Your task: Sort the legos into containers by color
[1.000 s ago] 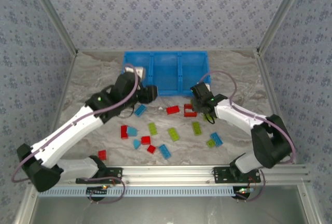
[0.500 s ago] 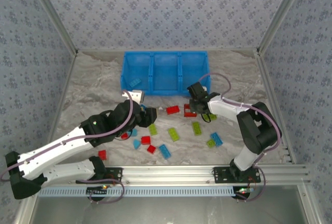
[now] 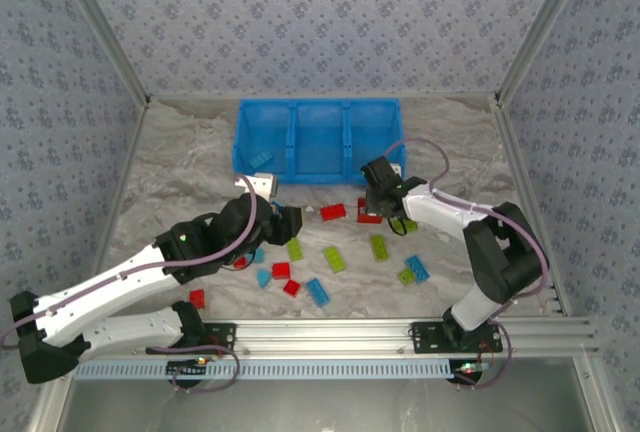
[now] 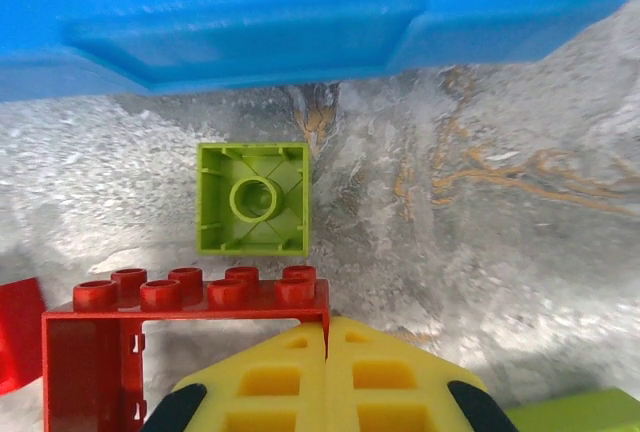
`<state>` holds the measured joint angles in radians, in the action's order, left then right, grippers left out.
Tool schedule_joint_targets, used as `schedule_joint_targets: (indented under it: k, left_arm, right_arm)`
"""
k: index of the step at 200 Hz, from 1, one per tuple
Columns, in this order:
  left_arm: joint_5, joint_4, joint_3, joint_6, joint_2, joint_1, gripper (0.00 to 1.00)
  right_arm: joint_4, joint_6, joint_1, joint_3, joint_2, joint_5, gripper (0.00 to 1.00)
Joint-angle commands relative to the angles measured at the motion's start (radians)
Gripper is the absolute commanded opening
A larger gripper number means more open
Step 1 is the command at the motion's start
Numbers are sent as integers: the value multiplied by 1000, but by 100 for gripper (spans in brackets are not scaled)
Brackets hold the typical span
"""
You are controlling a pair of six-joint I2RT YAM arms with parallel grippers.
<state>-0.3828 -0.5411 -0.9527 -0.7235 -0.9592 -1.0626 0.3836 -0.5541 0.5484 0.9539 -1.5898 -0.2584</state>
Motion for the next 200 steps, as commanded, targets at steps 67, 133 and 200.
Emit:
schedule_joint_targets:
  k: [67,133,200]
  left_arm:
    - [-49,97,-192,81,-140,-10,61]
    - [-73,28,-238,48,-213,-10,61]
    - [-56,-50,-143,-107,-253,-7,62]
  right_arm:
    - [142,134,-87,427,-118,-127,0]
    - [111,178,-173,640,-415,-43,0]
    - [148,188,-183,692,-473,-12,26]
